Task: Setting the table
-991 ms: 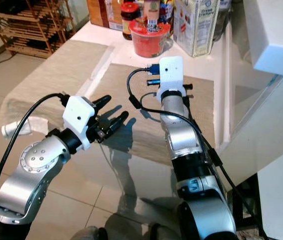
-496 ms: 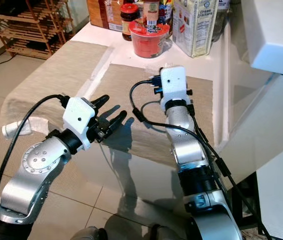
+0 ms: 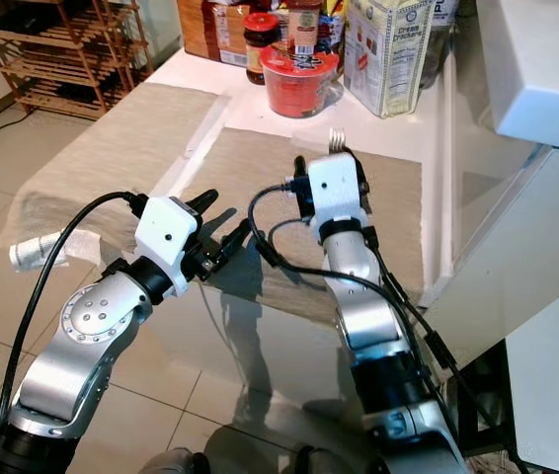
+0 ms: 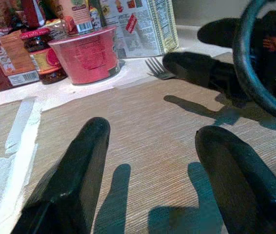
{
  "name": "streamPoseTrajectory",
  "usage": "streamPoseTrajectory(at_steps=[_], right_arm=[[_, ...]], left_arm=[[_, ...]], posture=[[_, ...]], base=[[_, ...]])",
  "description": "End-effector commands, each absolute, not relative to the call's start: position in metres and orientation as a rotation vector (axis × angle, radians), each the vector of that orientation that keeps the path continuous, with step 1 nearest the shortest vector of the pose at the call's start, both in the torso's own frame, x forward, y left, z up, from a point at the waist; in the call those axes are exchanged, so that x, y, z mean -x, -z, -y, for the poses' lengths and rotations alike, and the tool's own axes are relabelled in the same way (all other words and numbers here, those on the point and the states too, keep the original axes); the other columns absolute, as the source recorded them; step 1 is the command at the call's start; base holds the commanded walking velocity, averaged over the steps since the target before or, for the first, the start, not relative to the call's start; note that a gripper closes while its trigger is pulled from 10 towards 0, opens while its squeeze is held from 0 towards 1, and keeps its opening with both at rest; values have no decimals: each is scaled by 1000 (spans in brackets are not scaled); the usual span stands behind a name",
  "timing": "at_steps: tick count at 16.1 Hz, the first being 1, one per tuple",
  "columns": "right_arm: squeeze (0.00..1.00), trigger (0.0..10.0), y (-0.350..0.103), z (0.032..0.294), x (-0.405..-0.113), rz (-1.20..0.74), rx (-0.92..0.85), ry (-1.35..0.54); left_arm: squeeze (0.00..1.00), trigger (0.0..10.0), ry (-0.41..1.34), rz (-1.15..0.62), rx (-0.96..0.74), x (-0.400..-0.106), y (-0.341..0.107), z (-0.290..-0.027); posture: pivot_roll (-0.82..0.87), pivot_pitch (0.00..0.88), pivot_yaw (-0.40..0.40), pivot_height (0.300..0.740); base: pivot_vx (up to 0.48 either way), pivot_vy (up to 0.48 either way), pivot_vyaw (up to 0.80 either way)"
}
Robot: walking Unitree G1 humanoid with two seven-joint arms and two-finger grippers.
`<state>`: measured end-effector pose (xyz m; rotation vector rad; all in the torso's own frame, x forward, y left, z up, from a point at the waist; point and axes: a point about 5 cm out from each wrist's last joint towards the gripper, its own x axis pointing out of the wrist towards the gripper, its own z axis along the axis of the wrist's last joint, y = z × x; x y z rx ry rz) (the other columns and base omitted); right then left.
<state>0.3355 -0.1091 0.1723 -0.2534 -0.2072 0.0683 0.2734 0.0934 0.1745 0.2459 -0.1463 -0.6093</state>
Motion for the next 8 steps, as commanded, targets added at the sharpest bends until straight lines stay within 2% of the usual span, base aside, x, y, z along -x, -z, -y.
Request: streamPoseTrajectory(at_steps=[1,5,6,7,8], right_arm=[[1000,10000,-177,109,-333,236,254,-79],[1000,10000,-176,109,-333,236,290,-67],[459,10000,-177,109,-333,241,316,-58],[0,10000,-177,108,-333,237,323,-55],[0,10000,-179,109,-334,237,310,-40]], left_arm=[[0,10000,606,151,-260,-274,-174,-92],[0,10000,611,155,-257,-274,-174,-91],[0,10000,611,156,-259,-275,-174,-91],[0,10000,611,156,-261,-275,-174,-91],[0,10000,612,156,-262,-276,-174,-91]], posture=[[42,52,17,740],[38,55,27,740],[38,55,28,740],[38,56,30,740],[38,58,32,740]], base=[[0,0,0],[0,0,0],[0,0,0],[0,0,0],[0,0,0]])
